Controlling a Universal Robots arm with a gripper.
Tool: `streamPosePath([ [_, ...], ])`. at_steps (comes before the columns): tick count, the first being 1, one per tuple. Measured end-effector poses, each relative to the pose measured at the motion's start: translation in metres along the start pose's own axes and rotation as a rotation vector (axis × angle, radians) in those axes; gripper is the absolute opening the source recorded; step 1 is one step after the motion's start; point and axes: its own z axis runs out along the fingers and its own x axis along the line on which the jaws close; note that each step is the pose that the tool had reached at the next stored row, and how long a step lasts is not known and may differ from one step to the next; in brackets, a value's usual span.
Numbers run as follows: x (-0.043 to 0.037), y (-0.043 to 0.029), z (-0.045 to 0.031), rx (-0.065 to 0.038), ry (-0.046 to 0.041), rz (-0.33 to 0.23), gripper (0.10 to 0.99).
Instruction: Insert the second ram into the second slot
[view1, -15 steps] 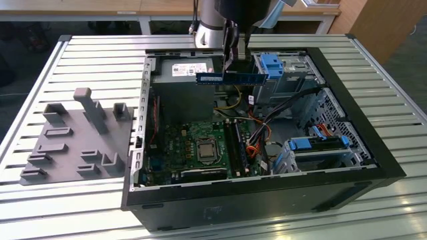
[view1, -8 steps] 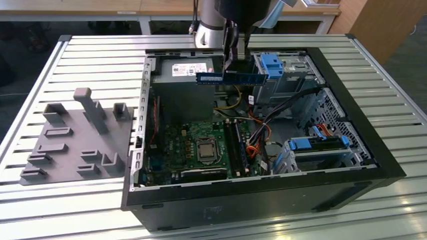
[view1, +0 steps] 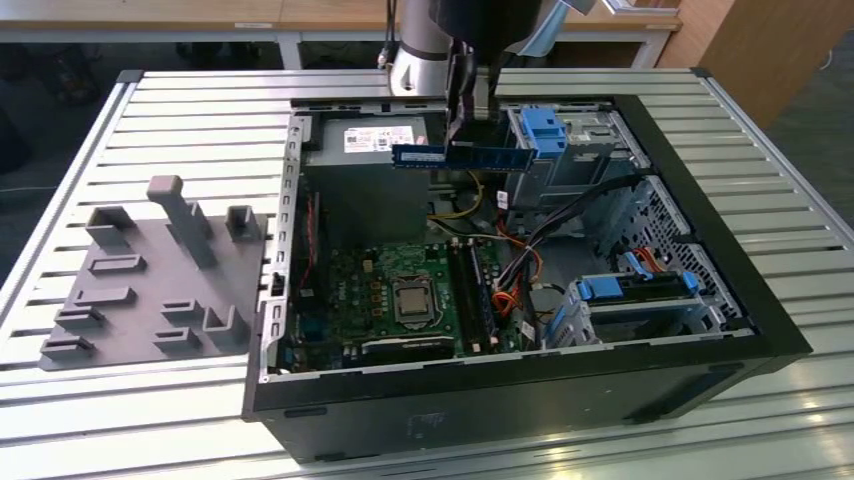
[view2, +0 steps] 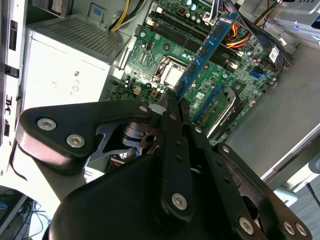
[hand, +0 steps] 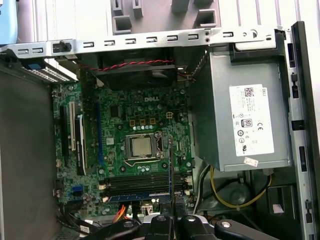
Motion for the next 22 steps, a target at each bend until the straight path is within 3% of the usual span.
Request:
streamPosePath([
  [22, 0.0000, 0.0000, 0.0000, 0.001, -0.0018, 0.059, 0.137],
])
